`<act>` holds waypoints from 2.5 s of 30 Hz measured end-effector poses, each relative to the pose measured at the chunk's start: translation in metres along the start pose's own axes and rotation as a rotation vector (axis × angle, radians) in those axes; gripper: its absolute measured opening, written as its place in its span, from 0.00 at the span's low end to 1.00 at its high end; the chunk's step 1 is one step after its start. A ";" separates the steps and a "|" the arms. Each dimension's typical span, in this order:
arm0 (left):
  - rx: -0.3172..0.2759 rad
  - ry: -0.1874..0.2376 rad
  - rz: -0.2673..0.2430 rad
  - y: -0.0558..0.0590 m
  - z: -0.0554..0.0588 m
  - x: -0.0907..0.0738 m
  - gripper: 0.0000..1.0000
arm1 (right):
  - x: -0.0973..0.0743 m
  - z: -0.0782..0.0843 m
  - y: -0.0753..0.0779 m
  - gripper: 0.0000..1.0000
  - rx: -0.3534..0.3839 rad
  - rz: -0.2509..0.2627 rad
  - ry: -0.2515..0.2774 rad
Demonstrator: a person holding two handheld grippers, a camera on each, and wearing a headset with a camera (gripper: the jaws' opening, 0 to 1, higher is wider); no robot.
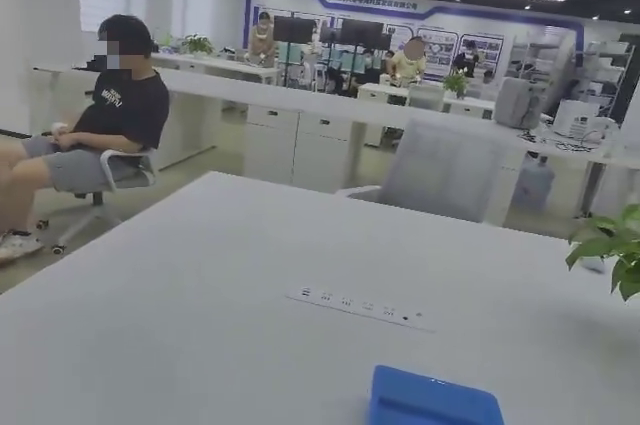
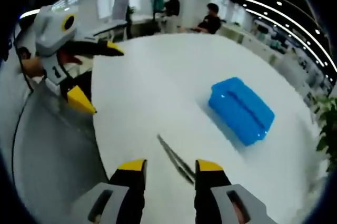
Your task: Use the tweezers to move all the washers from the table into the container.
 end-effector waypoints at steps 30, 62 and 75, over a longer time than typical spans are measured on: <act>-0.084 0.036 0.025 0.000 -0.016 -0.035 0.99 | -0.070 0.046 0.016 0.83 0.412 0.133 0.257; -0.086 0.021 0.030 -0.003 -0.010 -0.034 0.99 | -0.070 0.043 0.011 0.79 0.402 0.139 0.224; -0.069 0.004 0.024 -0.004 -0.004 -0.034 0.99 | -0.069 0.047 0.012 0.78 0.390 0.144 0.210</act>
Point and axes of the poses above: the centre of the closed fingertips' face, and the gripper's own axes: x roughly forward along the fingers, y roughly to its right, z roughly out of its underside, the point moved 6 cm from there along -x, roughly backward along the fingers, and after that the axes turned 14 degrees about -y, right-handed, at the moved point
